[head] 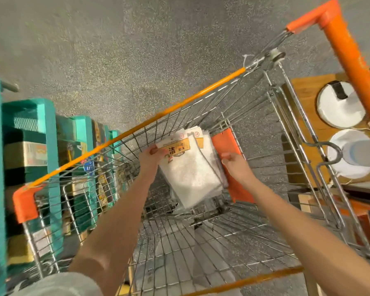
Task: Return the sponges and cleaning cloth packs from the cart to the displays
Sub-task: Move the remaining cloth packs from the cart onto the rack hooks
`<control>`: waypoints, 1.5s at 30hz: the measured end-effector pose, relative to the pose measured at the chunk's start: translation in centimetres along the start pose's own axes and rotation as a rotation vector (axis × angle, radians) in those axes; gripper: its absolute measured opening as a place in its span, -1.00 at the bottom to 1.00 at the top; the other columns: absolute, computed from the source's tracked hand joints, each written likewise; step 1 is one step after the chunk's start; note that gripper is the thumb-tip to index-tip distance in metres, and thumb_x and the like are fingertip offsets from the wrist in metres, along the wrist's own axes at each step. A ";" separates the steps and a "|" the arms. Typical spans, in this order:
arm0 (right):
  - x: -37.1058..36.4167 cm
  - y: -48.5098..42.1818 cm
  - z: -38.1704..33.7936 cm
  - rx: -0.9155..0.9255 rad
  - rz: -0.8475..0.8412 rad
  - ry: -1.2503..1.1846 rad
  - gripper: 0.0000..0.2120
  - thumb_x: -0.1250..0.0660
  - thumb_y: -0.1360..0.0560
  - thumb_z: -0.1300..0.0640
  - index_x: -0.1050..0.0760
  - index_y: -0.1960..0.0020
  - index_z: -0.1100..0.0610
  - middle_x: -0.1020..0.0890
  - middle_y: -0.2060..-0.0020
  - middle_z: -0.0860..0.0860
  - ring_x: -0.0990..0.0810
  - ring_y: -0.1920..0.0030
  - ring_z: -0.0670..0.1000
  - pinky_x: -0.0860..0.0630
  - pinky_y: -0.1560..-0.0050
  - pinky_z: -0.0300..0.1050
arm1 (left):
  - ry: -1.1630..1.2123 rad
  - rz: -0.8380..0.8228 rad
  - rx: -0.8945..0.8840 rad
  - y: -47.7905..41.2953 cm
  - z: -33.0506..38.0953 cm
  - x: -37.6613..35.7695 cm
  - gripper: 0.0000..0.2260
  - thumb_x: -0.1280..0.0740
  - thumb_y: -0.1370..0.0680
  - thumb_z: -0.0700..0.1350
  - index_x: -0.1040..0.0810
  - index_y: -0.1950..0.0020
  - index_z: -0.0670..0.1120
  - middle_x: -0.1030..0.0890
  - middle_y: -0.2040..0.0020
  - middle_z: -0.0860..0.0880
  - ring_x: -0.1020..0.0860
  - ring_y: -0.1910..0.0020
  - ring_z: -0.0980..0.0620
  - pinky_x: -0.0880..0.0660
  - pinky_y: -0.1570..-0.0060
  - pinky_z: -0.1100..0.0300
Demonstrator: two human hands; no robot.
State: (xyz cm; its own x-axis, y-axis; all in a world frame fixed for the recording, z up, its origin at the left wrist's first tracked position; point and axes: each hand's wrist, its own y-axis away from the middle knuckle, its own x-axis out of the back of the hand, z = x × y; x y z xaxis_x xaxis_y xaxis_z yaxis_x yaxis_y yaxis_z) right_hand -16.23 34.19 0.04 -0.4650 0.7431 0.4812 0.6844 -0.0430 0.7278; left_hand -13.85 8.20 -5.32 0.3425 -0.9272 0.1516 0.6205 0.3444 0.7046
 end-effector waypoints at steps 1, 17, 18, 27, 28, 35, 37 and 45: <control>-0.2 -0.6 -0.4 0.017 -0.012 0.020 -0.71 -0.23 -0.56 0.25 -0.48 -0.26 0.26 -0.60 -0.12 0.16 -0.58 0.03 0.09 -0.43 0.14 -0.23 | 0.043 -0.001 0.027 0.3 -0.3 1.0 -0.83 -0.45 -0.43 -0.28 -0.62 0.00 -0.14 -0.67 0.07 -0.18 -0.61 0.12 -0.16 -0.60 0.04 -0.08; -6.5 -12.0 -6.9 0.200 -0.184 0.635 -0.29 -0.20 -0.07 -0.12 -0.51 -0.21 0.02 -0.59 -0.14 0.09 -0.51 -0.20 0.13 -0.42 -0.24 -0.07 | 0.076 0.010 0.152 1.4 -2.5 8.2 -0.94 -0.40 -0.49 -0.21 -0.61 0.05 -0.13 -0.66 0.11 -0.08 -0.60 0.06 -0.11 -0.54 -0.01 -0.02; -6.5 -11.5 -7.3 0.182 -0.182 0.688 -0.33 -0.20 -0.10 -0.09 -0.49 -0.19 0.02 -0.55 -0.14 0.10 -0.46 -0.21 0.16 -0.37 -0.23 -0.06 | 0.093 0.016 0.169 1.4 -2.6 8.4 -0.94 -0.40 -0.49 -0.21 -0.61 0.05 -0.12 -0.66 0.12 -0.07 -0.60 0.07 -0.10 -0.54 0.04 0.02; -6.3 -10.9 -5.7 0.169 -0.119 0.752 -0.21 -0.48 -0.30 0.16 -0.15 -0.41 0.02 -0.34 -0.27 0.21 -0.27 -0.33 0.26 -0.31 -0.32 0.15 | 0.181 0.018 0.118 3.5 -3.0 10.4 -0.94 -0.34 -0.52 -0.26 -0.60 0.06 -0.17 -0.66 0.13 -0.12 -0.60 0.16 -0.06 -0.55 0.16 0.06; -6.4 -10.6 -5.5 0.171 -0.083 0.751 -0.29 -0.46 -0.32 0.19 -0.19 -0.37 0.05 -0.35 -0.26 0.22 -0.29 -0.31 0.26 -0.34 -0.29 0.14 | 0.202 0.017 0.103 3.8 -3.1 10.6 -0.94 -0.33 -0.53 -0.27 -0.60 0.06 -0.17 -0.66 0.15 -0.10 -0.60 0.19 -0.05 -0.55 0.18 0.08; -5.0 -6.5 -5.0 0.227 -0.075 0.762 -0.62 -0.36 -0.41 0.21 -0.47 -0.22 0.10 -0.60 -0.04 0.12 -0.57 -0.07 0.16 -0.54 -0.02 -0.04 | 0.223 0.050 0.038 6.8 -2.6 11.8 -0.92 -0.36 -0.50 -0.27 -0.63 0.15 -0.14 -0.67 0.26 -0.07 -0.59 0.29 -0.05 -0.50 0.32 0.15; -3.5 -5.0 -5.3 0.257 -0.139 0.747 -0.61 -0.41 -0.40 0.21 -0.53 -0.22 0.09 -0.65 0.14 0.06 -0.61 -0.01 0.12 -0.45 0.19 -0.22 | 0.187 0.047 -0.007 7.5 -2.2 12.3 -0.87 -0.37 -0.49 -0.25 -0.67 0.20 -0.09 -0.66 0.27 -0.09 -0.58 0.32 -0.06 -0.48 0.34 0.14; 1.6 5.9 -7.6 0.548 -0.105 0.547 -0.86 -0.47 -0.39 0.14 -0.63 0.06 0.11 -0.52 0.25 0.06 -0.44 0.17 -0.01 -0.31 0.27 -0.11 | 0.061 0.111 -0.231 16.0 1.1 14.5 -0.84 -0.44 -0.45 -0.17 -0.65 0.03 -0.23 -0.67 0.21 -0.08 -0.56 0.33 0.16 -0.47 0.30 0.31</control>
State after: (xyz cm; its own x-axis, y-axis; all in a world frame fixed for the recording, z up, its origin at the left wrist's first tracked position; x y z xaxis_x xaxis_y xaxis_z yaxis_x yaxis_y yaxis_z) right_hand -17.20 30.05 8.83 -0.6563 0.2842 0.6989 0.7348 0.4511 0.5065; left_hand 0.32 0.09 8.94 0.4554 -0.8735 0.1718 0.7190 0.4747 0.5076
